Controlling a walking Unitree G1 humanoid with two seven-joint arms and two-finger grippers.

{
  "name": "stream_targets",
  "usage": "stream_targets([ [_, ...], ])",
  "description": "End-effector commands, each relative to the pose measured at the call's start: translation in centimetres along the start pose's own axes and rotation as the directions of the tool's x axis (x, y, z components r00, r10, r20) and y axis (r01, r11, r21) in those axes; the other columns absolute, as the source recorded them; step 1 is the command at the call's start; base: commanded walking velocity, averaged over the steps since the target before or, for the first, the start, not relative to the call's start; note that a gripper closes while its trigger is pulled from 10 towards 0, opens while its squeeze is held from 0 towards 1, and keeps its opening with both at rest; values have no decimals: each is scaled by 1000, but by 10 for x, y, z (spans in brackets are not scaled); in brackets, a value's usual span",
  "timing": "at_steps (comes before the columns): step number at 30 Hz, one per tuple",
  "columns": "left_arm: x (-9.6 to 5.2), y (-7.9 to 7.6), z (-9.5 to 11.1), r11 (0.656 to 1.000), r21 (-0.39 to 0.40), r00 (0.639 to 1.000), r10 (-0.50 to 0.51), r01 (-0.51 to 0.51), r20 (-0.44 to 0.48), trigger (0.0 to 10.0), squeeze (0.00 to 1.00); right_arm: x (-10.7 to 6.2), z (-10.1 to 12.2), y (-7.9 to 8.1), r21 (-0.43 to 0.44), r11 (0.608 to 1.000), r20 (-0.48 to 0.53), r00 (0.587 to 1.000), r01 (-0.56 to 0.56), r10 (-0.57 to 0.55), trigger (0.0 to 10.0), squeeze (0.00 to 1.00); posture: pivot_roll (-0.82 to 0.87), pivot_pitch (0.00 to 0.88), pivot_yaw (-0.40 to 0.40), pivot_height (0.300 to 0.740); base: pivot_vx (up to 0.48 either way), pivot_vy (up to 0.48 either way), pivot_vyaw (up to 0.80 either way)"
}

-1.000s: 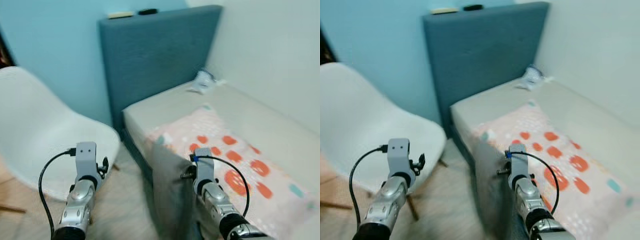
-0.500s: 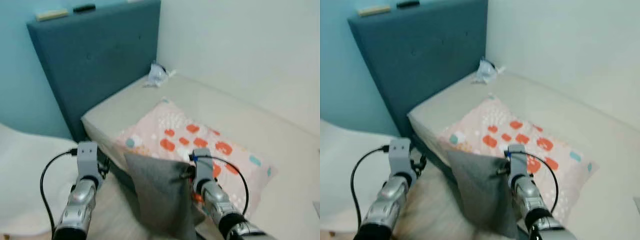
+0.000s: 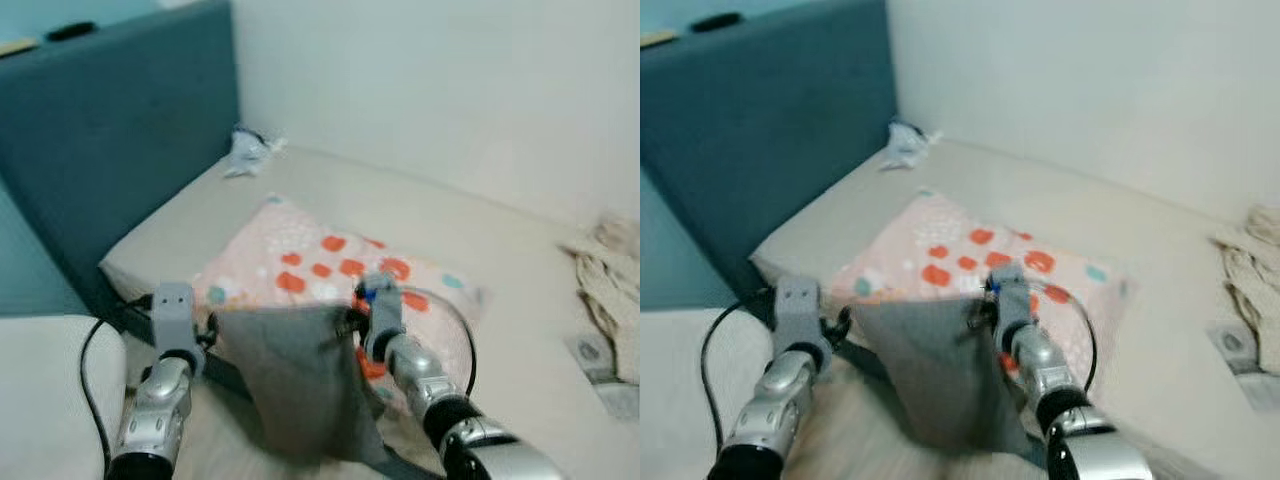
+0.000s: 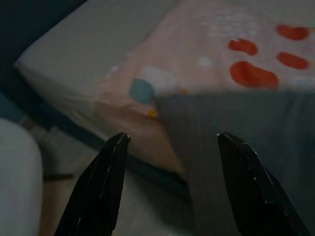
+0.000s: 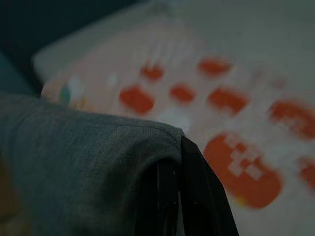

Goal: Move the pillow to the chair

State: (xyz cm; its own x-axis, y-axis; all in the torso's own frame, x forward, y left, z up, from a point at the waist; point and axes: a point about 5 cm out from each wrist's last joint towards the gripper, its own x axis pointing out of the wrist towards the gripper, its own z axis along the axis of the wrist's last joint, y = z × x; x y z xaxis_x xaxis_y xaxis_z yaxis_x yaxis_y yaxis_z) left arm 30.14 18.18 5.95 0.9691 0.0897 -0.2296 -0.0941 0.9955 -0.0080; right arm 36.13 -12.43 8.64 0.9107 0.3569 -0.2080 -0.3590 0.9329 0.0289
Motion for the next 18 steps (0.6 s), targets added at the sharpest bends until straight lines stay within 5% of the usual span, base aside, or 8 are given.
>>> stream_targets([
  [1,-2,5,-9,1000,15,999,12,-12,-34,10000,0,6,41,-11,-2,1000,137,991,9,-8,10000,0,25,36,-55,740,0,0,-800],
  [13,-4,6,-10,1000,13,999,17,-16,-35,10000,0,1,133,-60,21,996,315,945,92,-94,10000,0,23,43,-59,740,0,0,-800],
  [18,-4,7,-11,1000,15,999,17,-16,-37,10000,0,-4,149,-73,75,987,343,926,140,-158,10000,0,20,47,-54,740,0,0,-800],
])
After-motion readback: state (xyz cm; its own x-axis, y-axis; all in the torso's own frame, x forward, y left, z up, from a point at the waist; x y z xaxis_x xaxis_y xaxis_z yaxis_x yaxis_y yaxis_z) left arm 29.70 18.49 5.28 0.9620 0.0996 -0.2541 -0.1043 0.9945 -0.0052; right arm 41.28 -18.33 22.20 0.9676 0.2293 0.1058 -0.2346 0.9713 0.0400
